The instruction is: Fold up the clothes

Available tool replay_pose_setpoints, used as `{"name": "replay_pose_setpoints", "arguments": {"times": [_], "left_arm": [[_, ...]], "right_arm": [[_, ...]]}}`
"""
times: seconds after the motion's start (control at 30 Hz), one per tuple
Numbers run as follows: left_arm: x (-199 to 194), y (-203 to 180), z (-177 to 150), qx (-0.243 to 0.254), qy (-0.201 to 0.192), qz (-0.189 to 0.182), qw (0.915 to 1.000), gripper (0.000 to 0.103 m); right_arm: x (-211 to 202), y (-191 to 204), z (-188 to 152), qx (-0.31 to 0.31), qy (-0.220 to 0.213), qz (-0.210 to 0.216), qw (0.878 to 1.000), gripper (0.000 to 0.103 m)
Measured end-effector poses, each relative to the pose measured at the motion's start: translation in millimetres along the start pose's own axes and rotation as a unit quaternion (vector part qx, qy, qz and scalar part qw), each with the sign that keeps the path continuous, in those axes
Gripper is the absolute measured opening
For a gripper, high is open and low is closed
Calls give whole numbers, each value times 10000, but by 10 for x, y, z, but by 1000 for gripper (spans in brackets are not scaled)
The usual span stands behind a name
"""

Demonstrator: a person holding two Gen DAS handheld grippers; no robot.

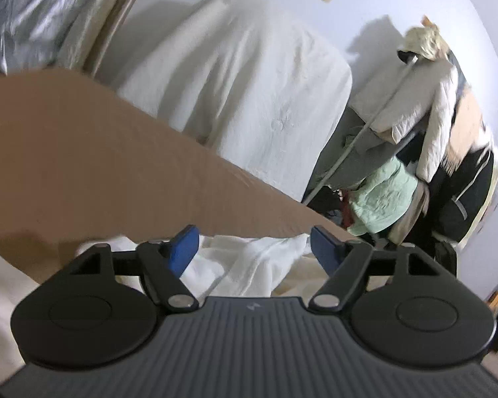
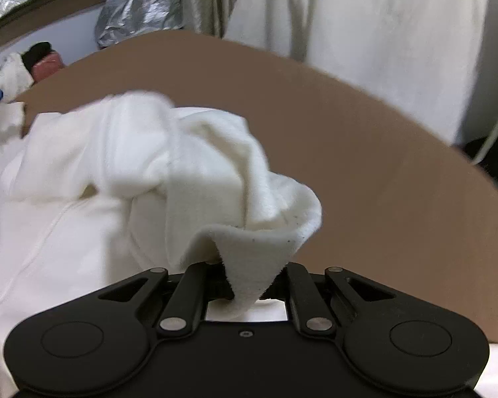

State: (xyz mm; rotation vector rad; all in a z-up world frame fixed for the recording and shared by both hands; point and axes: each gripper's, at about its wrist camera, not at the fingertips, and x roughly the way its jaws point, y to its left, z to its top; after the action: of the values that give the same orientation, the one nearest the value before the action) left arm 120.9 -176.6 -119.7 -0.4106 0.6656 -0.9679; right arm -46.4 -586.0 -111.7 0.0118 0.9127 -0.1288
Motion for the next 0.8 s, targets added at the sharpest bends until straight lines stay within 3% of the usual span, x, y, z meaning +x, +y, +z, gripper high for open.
{"name": "replay_pose_setpoints", "arguments": {"times": [0.07,0.17,0.27,0.33,0.4,0.47,0.5,0.6,0.67,0.73,0.8], "left_arm": [[227,138,21,-289,263,125,9992,77],[652,190,-147,-463,885,619,9931,77],[922,76,-356,-381,1603,508,9850,74],[1009,-57,-510,-102,1944,752,9780,46],[993,-40,-618,-402,2190,525,9735,27],[969,51,-655,-1108,2331,154,9660,25],[952,69,-643,-1211,2336,189,9646,23],[755,7,-525,-650,1917,728,9766,20],[573,-54,-356,-236,1474,1181,9817,20],[392,-187,-261,192,1090,1546,9818,20],[205,-347,-201,645,739,1869,9775,20]], "right_arm": [[-94,1,31,10,-82,-111,9999,10],[-235,3,76,25,-205,-277,9994,10],[-318,62,88,-59,-276,-398,9988,10],[-310,100,3,-116,-225,-360,9990,10],[-297,115,-82,-139,-155,-288,9994,10],[-285,153,-166,-230,-37,-272,9994,10],[-270,181,-204,-285,58,-315,9991,10],[-245,236,-213,-268,348,-523,9977,16],[-239,272,-166,-222,352,-823,9957,49],[-277,271,-147,-65,252,-898,9956,53],[-352,209,-174,201,143,-516,9984,58]]}}
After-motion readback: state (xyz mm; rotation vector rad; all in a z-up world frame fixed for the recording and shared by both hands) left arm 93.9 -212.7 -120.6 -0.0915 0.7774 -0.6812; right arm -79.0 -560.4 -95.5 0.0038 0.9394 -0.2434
